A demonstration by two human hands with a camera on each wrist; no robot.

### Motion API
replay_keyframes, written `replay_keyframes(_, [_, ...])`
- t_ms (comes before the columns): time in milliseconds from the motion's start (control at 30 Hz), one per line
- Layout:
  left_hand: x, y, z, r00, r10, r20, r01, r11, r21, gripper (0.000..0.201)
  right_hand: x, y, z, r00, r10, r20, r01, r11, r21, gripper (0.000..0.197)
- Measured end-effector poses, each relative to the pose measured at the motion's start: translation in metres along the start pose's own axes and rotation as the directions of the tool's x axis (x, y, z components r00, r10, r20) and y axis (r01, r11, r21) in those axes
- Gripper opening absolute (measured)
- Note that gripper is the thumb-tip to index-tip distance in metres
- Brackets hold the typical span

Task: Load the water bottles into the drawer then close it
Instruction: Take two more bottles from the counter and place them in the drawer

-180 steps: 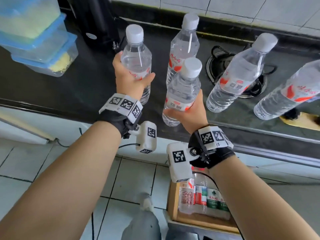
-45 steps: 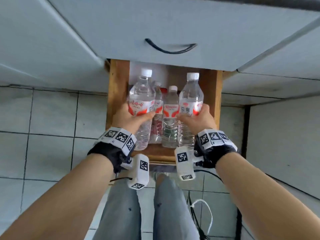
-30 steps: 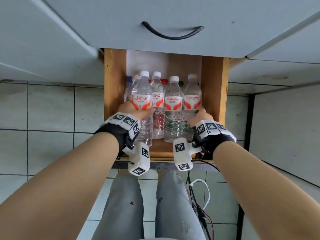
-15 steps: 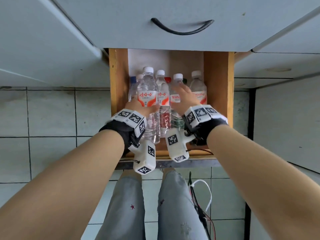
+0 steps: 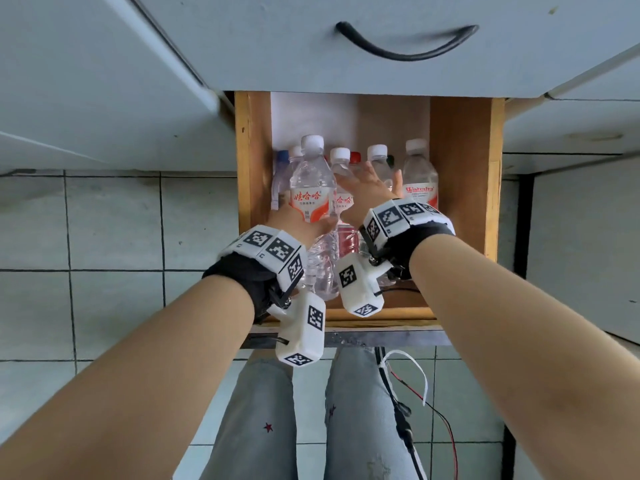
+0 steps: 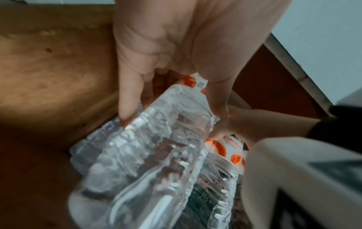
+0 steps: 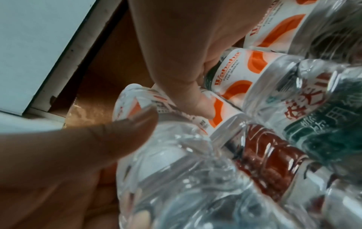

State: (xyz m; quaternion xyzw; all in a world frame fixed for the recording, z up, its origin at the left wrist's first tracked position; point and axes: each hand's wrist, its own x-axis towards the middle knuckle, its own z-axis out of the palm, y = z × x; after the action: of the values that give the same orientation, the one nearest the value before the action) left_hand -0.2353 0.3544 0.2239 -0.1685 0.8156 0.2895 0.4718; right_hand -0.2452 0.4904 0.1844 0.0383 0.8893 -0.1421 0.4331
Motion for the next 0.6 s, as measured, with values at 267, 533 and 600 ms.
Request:
replay_keyframes(267, [-0.018,0.011,-0.011,0.998,0.053,0.018,-0.055,0.993,0.107,0.045,-0.027,-0.001,-0.025,0.988,0.090,0.129,-0.145,0.840,0.523,0.053])
replay_keyframes(533, [-0.117,0.071,-0.072,0.935,0.324,0.141,-0.302,0.940,-0.157,0.016,-0.148,-0.022,-0.092,0.963,0.269,-0.002,-0.072,0.263,0.962,0.024])
replay_keyframes(600, [-0.148,0.092,-0.084,0.886,0.421,0.194,-0.383,0.901,-0.206,0.021,-0.182,-0.025,-0.115,0.958,0.281,-0.063,0.017,0.166,0.986,0.017])
